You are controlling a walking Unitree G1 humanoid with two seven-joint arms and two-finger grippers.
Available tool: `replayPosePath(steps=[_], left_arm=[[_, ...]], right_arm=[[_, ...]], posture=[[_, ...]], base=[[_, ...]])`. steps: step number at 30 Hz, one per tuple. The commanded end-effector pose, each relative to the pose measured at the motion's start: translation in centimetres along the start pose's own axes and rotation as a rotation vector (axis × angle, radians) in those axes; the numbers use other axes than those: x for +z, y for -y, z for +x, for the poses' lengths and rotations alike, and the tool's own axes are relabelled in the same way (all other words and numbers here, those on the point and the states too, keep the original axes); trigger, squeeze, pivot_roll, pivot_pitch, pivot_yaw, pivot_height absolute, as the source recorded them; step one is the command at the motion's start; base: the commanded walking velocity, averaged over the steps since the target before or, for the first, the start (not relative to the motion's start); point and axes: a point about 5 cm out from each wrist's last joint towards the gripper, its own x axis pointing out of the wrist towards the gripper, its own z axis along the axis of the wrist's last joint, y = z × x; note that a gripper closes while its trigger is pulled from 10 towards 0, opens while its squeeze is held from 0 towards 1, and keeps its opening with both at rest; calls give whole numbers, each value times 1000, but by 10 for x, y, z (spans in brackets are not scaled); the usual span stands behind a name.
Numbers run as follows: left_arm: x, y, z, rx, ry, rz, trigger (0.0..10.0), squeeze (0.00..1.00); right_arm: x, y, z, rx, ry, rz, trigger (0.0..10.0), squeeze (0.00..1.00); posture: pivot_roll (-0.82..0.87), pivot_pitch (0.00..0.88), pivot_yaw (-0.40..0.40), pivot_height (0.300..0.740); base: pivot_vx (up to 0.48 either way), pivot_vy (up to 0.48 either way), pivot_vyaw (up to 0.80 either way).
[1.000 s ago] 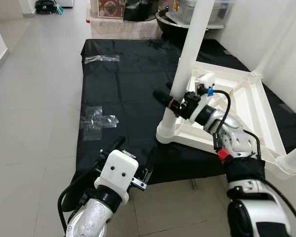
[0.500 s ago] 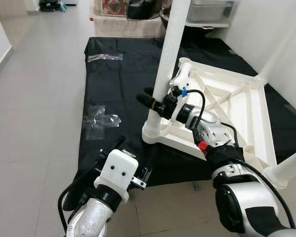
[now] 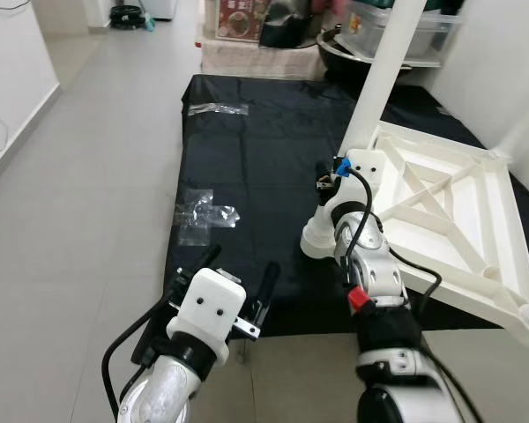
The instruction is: Building children table
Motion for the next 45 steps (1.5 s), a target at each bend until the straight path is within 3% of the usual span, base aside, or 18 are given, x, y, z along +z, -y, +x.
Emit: replayPosePath(steps=[1, 2, 3, 4, 5, 9, 10, 15, 19, 20, 21, 23, 30, 34, 35, 38, 39, 45], left_arm=[[-2, 1, 0, -7, -5, 0, 10000, 0], [-2, 1, 0, -6, -5, 1, 10000, 0], [-2, 1, 0, -4, -5, 2, 10000, 0], [-2, 0, 0, -4, -5, 2, 10000, 0], [-2, 1, 0, -3, -5, 2, 10000, 0], [-3, 1, 0, -5, -4, 2, 10000, 0], [-2, 1, 0, -5, -3, 3, 10000, 0], [-2, 1, 1, -6, -2, 4, 10000, 0], [-3, 1, 1, -7, -6, 4, 10000, 0], [-3, 1, 1, -8, -6, 4, 10000, 0], [-3, 1, 1, -8, -6, 4, 10000, 0], [-3, 2, 2, -11, -4, 3, 10000, 0], [-3, 1, 2, -10, -2, 7, 10000, 0], [-3, 1, 2, -8, -4, 12, 10000, 0], [-3, 1, 2, -5, -4, 11, 10000, 0], [-3, 0, 1, -1, -5, 11, 10000, 0], [-3, 0, 1, 0, -7, 11, 10000, 0], [-3, 0, 2, -3, -5, 7, 10000, 0]], right_arm=[[-10, 5, -5, -69, -55, -2, 0, 0], [-8, -2, -7, -50, -48, 19, 1098, 0], [-4, -12, -7, 10, -17, 49, 10000, 0], [-1, -18, -9, 38, 2, 65, 10000, 0], [5, -22, -7, 101, 69, 69, 10000, 1000], [12, -19, -3, 173, 138, 11, 10000, 1000], [9, -16, 0, 222, 113, 21, 10000, 0], [7, -15, 2, 286, 76, 53, 10000, 0], [-2, -1, -1, 918, -59, 105, 10000, 0], [-2, 0, -4, 993, -85, 106, 10000, 0], [-2, 0, -4, 993, -85, 106, 10000, 0], [-2, 3, -8, 1190, -164, 121, 10000, 0], [4, -9, -3, 1392, -197, 85, 10000, 0], [6, -19, 4, 1365, -165, 36, 10000, 0], [8, -21, 10, 1302, -139, 20, 0, 0], [15, -21, 22, 1138, -71, -11, 0, 0], [17, -16, 30, 990, -41, -10, 0, 0], [16, -4, 37, 744, -11, -15, 0, 0]], posture=[[101, 68, -107, 740], [102, 66, -109, 740], [100, 63, -107, 740], [100, 61, -107, 740], [99, 60, -108, 740], [99, 59, -105, 740], [99, 57, -109, 740], [101, 59, -110, 740], [91, 67, -109, 740], [93, 68, -113, 740], [93, 68, -113, 740], [97, 69, -114, 740], [105, 76, -119, 740], [113, 76, -122, 740], [118, 79, -123, 740], [108, 80, -119, 740], [105, 83, -116, 740], [98, 85, -111, 740]], base=[[0, 0, 0], [0, 0, 0], [0, 0, 0], [0, 0, 0], [0, 0, 0], [0, 0, 0], [0, 0, 0], [0, 0, 0], [0, 0, 0], [0, 0, 0], [0, 0, 0], [0, 0, 0], [0, 0, 0], [0, 0, 0], [0, 0, 0], [0, 0, 0], [0, 0, 0], [0, 0, 0]])
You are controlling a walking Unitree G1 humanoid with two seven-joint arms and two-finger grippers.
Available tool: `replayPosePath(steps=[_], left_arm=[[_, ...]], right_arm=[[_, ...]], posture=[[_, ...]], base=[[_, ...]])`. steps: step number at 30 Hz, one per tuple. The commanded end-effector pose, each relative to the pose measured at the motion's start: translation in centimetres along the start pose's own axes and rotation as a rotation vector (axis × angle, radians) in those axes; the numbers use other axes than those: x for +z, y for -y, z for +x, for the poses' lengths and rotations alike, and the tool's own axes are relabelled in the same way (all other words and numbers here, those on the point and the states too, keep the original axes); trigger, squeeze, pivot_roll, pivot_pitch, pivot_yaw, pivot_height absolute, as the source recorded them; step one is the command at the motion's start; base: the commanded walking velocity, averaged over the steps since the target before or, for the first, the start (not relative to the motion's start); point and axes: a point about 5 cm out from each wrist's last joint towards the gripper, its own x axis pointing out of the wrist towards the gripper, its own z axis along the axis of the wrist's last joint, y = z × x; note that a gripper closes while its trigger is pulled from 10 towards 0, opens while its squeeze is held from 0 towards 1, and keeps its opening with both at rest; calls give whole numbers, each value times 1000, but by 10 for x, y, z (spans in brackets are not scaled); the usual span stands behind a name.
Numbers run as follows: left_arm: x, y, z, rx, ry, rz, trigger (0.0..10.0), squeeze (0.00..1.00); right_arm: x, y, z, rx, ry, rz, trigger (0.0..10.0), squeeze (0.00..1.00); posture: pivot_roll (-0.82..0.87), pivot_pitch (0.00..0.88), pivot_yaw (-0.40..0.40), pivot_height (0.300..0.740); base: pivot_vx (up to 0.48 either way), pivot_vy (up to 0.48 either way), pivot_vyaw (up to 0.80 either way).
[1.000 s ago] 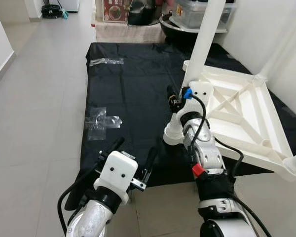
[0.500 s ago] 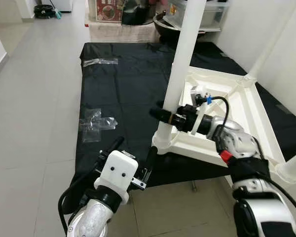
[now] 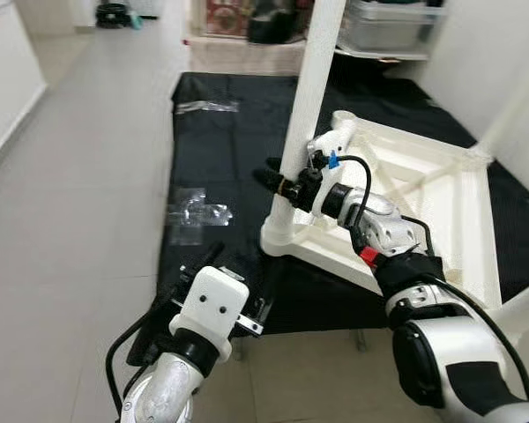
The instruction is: Building children table
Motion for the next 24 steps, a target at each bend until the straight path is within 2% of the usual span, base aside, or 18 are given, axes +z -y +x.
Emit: replayPosePath(steps=[1, 2, 3, 5, 6, 7, 9, 10, 11, 13, 14, 15, 18, 19, 22, 23, 24], left_arm=[[-4, 2, 0, -7, -15, -4, 10000, 0], [-4, 2, 0, -8, -15, -4, 10000, 0], [-4, 2, 0, -8, -15, -4, 10000, 0], [-4, 1, 0, -8, -14, -5, 10000, 0], [-3, 1, 0, -9, -14, -4, 10000, 0], [-3, 1, 0, -9, -13, -4, 10000, 0], [-3, 1, 0, -9, -13, -4, 10000, 0], [-3, 1, 0, -9, -13, -4, 10000, 0], [-3, 1, 0, -9, -14, -4, 10000, 0], [-3, 1, 0, -8, -15, -2, 10000, 0], [-3, 1, 0, -8, -15, -2, 10000, 0], [-3, 1, -1, -7, -17, -3, 10000, 0], [-3, 1, -1, -8, -17, -4, 10000, 0], [-4, 1, -1, -7, -18, -4, 10000, 0], [-4, 2, -1, -11, -20, -3, 10000, 0], [-4, 1, -1, -10, -21, -4, 10000, 0], [-4, 1, -2, -9, -21, -4, 10000, 0]], right_arm=[[4, 16, -9, -153, 40, -23, 0, 0], [-2, 18, -12, -284, 32, -16, 0, 0], [-2, 18, -12, -284, 32, -16, 0, 0], [-12, 20, -21, -534, 9, -42, 0, 0], [-17, 17, -30, -701, 10, -14, 0, 0], [-20, 15, -37, -806, 10, 8, 0, 0], [-20, 15, -37, -806, 10, 8, 0, 0], [-25, 8, -40, -876, 5, 51, 0, 0], [-28, -1, -40, -896, 6, 76, 0, 0], [-30, -15, -33, -865, 9, 124, 0, 0], [-30, -15, -33, -865, 9, 124, 0, 0], [-25, -21, -24, -778, 55, 112, 10000, 0], [-17, -26, -16, -680, 107, 80, 10000, 0], [-15, -26, -18, -692, 128, 55, 10000, 416], [-10, -29, -17, -653, 162, 102, 10000, 416], [-3, -23, -17, -569, 192, 68, 10000, 0], [3, -18, -18, -521, 208, 36, 10000, 0]], posture=[[98, 85, -111, 740], [97, 87, -111, 740], [97, 87, -111, 740], [92, 89, -106, 740], [94, 89, -108, 740], [94, 89, -108, 740], [94, 89, -108, 740], [95, 92, -109, 740], [95, 92, -109, 740], [99, 95, -109, 740], [99, 95, -109, 740], [96, 97, -107, 740], [96, 98, -108, 740], [95, 96, -105, 740], [95, 96, -105, 740], [97, 94, -105, 740], [97, 94, -105, 740]], base=[[0, 0, 0], [0, 0, 0], [0, 0, 0], [0, 0, 0], [0, 0, 0], [0, 0, 0], [0, 0, 0], [0, 0, 0], [0, 0, 0], [0, 0, 0], [0, 0, 0], [0, 0, 0], [0, 0, 0], [0, 0, 0], [0, 0, 0], [0, 0, 0], [0, 0, 0]])
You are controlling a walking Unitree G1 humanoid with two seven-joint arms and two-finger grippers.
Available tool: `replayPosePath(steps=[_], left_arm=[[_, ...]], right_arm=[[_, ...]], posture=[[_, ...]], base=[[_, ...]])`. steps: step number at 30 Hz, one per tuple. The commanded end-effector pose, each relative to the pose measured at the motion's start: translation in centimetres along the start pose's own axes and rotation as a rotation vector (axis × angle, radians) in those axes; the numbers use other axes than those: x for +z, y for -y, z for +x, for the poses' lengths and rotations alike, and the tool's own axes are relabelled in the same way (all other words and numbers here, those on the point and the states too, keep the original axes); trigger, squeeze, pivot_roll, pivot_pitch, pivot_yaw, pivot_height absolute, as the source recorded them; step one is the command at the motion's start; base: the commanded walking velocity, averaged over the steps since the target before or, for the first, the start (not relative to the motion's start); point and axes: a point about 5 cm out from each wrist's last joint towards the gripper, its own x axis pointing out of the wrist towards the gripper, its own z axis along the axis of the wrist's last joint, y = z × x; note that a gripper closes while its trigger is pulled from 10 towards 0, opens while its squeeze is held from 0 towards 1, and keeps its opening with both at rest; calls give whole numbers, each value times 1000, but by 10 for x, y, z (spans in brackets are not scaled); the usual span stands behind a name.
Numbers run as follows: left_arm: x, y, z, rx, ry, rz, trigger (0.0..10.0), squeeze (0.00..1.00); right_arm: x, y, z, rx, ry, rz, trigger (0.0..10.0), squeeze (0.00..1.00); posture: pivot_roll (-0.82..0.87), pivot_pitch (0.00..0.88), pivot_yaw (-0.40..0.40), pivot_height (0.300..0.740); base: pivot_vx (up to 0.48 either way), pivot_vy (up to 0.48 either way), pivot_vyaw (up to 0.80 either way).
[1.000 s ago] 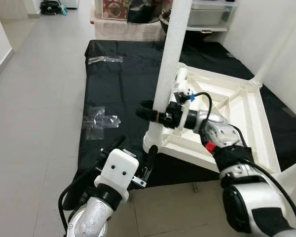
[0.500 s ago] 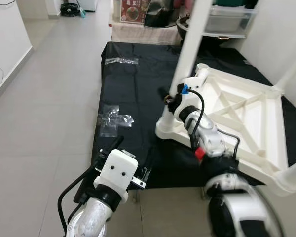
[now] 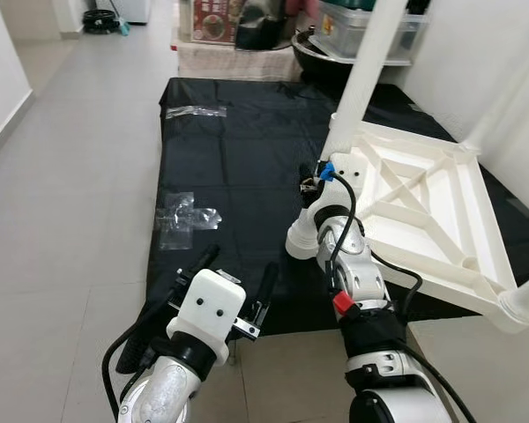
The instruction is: Building children table
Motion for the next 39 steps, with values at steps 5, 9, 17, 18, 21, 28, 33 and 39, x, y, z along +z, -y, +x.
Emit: replayPosePath(steps=[5, 9, 17, 18, 21, 28, 33, 39], left_arm=[[-5, 0, -2, -2, -24, -1, 10000, 0], [-5, 0, -2, -3, -22, 2, 10000, 0], [-6, -1, -2, 4, -25, 7, 10000, 0], [-6, -1, -2, 5, -25, 7, 10000, 0], [-6, -1, -2, 7, -23, 11, 10000, 0], [-6, -1, -1, 7, -23, 10, 10000, 0], [-6, -1, -1, 6, -23, 11, 10000, 0], [-6, -1, 0, 6, -21, 11, 10000, 0]], right_arm=[[19, 14, 7, 322, 68, 111, 10000, 0], [15, 20, 9, 485, 5, 126, 10000, 0], [12, 23, 16, 461, 19, 11, 10000, 1000], [11, 22, 16, 468, 17, 12, 10000, 1000], [4, 20, 14, 388, 15, -37, 10000, 1000], [0, 4, 13, 491, -10, 56, 10000, 0], [8, -2, 10, 775, -46, 129, 10000, 0], [13, 1, 1, 1092, -130, 47, 10000, 0]], posture=[[93, 88, -102, 740], [98, 82, -102, 740], [102, 75, -108, 740], [102, 75, -108, 740], [106, 70, -105, 740], [100, 69, -104, 740], [103, 69, -112, 740], [103, 74, -116, 740]], base=[[0, 0, 0], [0, 0, 0], [0, 0, 0], [0, 0, 0], [0, 0, 0], [0, 0, 0], [0, 0, 0], [0, 0, 0]])
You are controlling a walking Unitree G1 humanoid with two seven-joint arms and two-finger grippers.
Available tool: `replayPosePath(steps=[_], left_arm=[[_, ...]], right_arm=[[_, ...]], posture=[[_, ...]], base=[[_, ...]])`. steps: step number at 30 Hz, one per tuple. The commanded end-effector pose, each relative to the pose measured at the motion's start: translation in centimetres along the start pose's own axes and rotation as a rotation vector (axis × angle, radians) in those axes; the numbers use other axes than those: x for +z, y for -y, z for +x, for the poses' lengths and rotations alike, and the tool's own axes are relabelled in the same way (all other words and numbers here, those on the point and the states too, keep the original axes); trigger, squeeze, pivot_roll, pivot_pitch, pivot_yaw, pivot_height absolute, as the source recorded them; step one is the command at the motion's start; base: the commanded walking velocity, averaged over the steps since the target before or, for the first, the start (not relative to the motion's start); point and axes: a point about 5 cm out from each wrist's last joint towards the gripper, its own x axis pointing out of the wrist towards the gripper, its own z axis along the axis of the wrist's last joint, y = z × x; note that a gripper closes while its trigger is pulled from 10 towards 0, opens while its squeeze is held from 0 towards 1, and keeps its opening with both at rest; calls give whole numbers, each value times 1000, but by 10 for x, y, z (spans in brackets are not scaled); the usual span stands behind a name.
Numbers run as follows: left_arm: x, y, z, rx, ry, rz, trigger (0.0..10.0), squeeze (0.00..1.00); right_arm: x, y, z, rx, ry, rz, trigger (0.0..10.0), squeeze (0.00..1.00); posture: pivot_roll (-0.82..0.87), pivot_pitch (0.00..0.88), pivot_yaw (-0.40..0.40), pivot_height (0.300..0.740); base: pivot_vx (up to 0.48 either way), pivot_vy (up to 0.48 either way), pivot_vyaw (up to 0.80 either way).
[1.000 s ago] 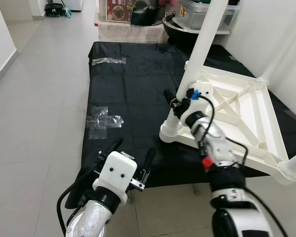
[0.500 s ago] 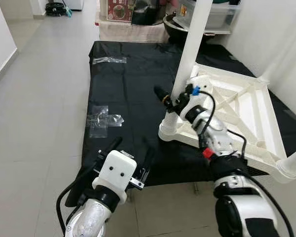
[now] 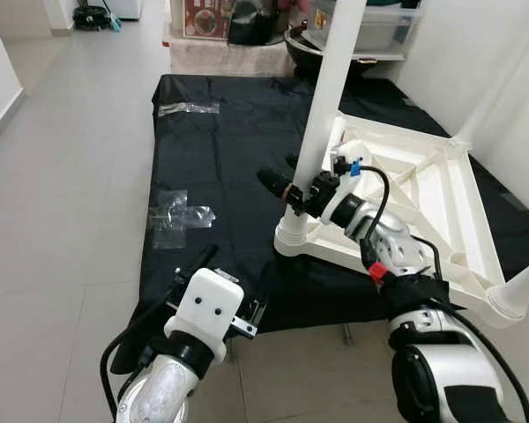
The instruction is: Building children table
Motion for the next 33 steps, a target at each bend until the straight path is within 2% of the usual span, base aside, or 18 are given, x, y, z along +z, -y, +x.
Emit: replayPosePath(steps=[1, 2, 3, 6, 8, 9, 13, 17, 19, 20, 22, 25, 26, 27, 29, 31, 32, 33], left_arm=[[-3, 0, 0, 1, -7, 5, 10000, 0], [-2, 0, 0, 1, -6, 4, 10000, 0], [-2, 0, 0, 2, -6, 4, 10000, 0], [-3, 0, 0, 2, -7, 7, 10000, 0], [-2, 0, 0, 2, -7, 6, 10000, 0], [-2, 0, 0, 3, -8, 6, 10000, 0], [-2, 0, 0, 8, -8, 6, 10000, 0], [-2, -1, 0, 8, -10, 5, 10000, 0], [-3, 0, 0, 8, -11, 3, 10000, 0], [-3, 0, 0, 8, -11, 3, 10000, 0], [-3, 0, 0, 6, -11, 3, 10000, 0], [-3, 0, 0, 6, -11, 4, 10000, 0], [-3, 0, 0, 5, -12, 3, 10000, 0], [-3, 0, 0, 5, -12, 3, 10000, 0], [-3, 0, 0, 6, -13, 1, 10000, 0], [-3, 0, 0, 6, -13, 1, 10000, 0], [-4, 0, 0, 6, -13, 1, 10000, 0], [-4, 0, 0, 6, -13, 3, 10000, 0]], right_arm=[[-3, -11, 8, 148, -41, 7, 10000, 0], [-4, -14, 4, 274, -113, -3, 10000, 0], [-5, -15, 3, 301, -133, -9, 10000, 0], [-4, -12, 11, 269, -142, -61, 10000, 0], [0, -10, 20, 196, -114, -88, 10000, 0], [2, -8, 24, 146, -97, -93, 0, 0], [5, -5, 30, 49, -46, -113, 0, 0], [4, -4, 26, 45, -31, -115, 0, 0], [4, 1, 23, -35, -25, -137, 0, 0], [4, 1, 23, -35, -25, -137, 0, 0], [3, 7, 22, -154, -11, -126, 0, 0], [2, 9, 22, -180, -8, -121, 0, 0], [-2, 12, 22, -314, -9, -130, 0, 0], [-2, 12, 22, -314, -9, -130, 0, 0], [-10, 16, 18, -576, -23, -141, 0, 0], [-10, 16, 18, -576, -23, -141, 0, 0], [-12, 17, 16, -638, -27, -145, 0, 0], [-18, 15, 9, -873, -25, -114, 0, 0]], posture=[[103, 74, -116, 740], [103, 78, -115, 740], [103, 78, -115, 740], [106, 82, -116, 740], [107, 85, -116, 740], [109, 85, -118, 740], [109, 89, -119, 740], [105, 94, -115, 740], [102, 94, -116, 740], [102, 94, -116, 740], [98, 94, -113, 740], [98, 94, -113, 740], [96, 96, -109, 740], [96, 96, -109, 740], [93, 95, -110, 740], [93, 95, -110, 740], [93, 95, -110, 740], [94, 96, -112, 740]], base=[[0, 0, 0], [0, 0, 0], [0, 0, 0], [0, 0, 0], [0, 0, 0], [0, 0, 0], [0, 0, 0], [0, 0, 0], [0, 0, 0], [0, 0, 0], [0, 0, 0], [0, 0, 0], [0, 0, 0], [0, 0, 0], [0, 0, 0], [0, 0, 0], [0, 0, 0], [0, 0, 0]])
